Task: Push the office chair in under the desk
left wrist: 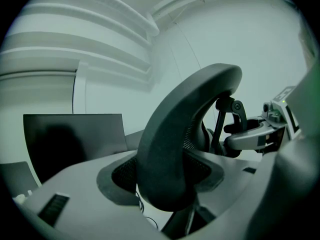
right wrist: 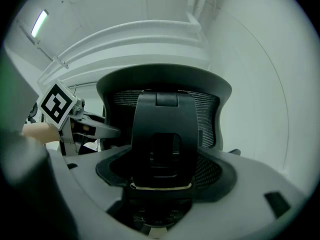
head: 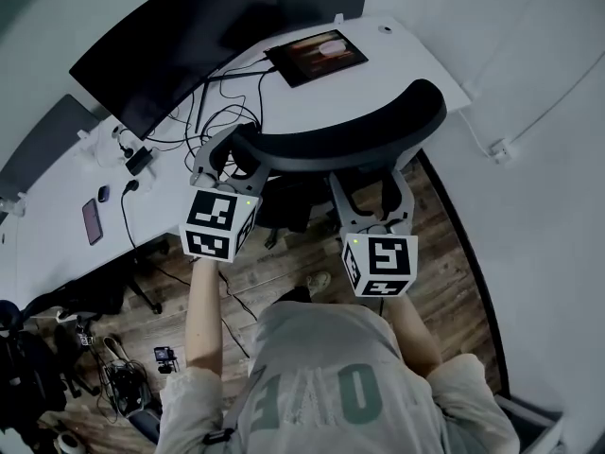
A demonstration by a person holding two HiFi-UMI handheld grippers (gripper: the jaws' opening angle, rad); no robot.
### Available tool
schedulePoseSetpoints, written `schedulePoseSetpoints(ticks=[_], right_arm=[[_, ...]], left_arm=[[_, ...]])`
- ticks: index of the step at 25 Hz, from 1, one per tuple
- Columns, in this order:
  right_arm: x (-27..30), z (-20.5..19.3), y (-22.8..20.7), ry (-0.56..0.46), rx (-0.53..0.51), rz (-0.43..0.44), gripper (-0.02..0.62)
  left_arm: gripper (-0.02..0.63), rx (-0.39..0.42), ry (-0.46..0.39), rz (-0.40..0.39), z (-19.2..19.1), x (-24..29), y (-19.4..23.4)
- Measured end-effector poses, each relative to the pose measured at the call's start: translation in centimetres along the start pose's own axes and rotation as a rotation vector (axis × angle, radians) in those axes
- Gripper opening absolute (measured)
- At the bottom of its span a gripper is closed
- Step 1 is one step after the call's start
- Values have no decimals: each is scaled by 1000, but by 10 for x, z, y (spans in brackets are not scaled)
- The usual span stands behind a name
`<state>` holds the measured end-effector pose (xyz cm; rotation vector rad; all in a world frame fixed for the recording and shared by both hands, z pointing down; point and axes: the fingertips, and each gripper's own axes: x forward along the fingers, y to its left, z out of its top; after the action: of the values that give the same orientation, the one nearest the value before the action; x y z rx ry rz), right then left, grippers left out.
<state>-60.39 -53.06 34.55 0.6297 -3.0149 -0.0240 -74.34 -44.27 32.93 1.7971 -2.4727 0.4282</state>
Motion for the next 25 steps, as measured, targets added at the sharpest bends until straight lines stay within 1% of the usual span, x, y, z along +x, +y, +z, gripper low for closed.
schedulePoseSetpoints(ticks=[3, 6, 9, 11, 13, 15, 17, 19, 20, 22, 23, 24, 25], right_arm=[[0, 0, 1, 6, 3, 7, 313], [0, -3, 2, 27, 11, 34, 311], [-1, -1, 2, 50, 20, 73, 313], [-7, 12, 3, 18, 3, 85, 311], [-16, 32, 3, -41, -27, 89, 311], [-26, 49, 2, -87, -34, 97, 311], [-37, 63, -1, -124, -42, 99, 311], [-50, 75, -4, -162, -63, 94, 311], [-57, 79, -6, -175, -73, 90, 310], [-70, 79, -7, -187, -82, 81, 307], [-78, 77, -8, -192, -81, 70, 290], [-87, 74, -9, -197, -80, 53, 222], [-96, 70, -11, -201, -82, 36, 134]], left_arm=[[258, -5, 2, 7, 0, -2, -1], [258, -30, 33, 23, -3, -3, -1], [261, -45, 35, 81, 0, -10, 2], [261, -60, 3, 141, 6, -22, 5], [261, -84, -23, 183, 12, -36, 6], [261, -102, -45, 208, 20, -49, 0], [261, -103, -71, 230, 29, -63, -11], [258, -107, -117, 261, 41, -80, -26], [241, -113, -146, 284, 47, -90, -35], [69, -114, -196, 340, 55, -109, -52], [25, -103, -216, 360, 59, -117, -63], [17, -91, -238, 371, 63, -123, -75], [17, -85, -262, 376, 66, -128, -87]])
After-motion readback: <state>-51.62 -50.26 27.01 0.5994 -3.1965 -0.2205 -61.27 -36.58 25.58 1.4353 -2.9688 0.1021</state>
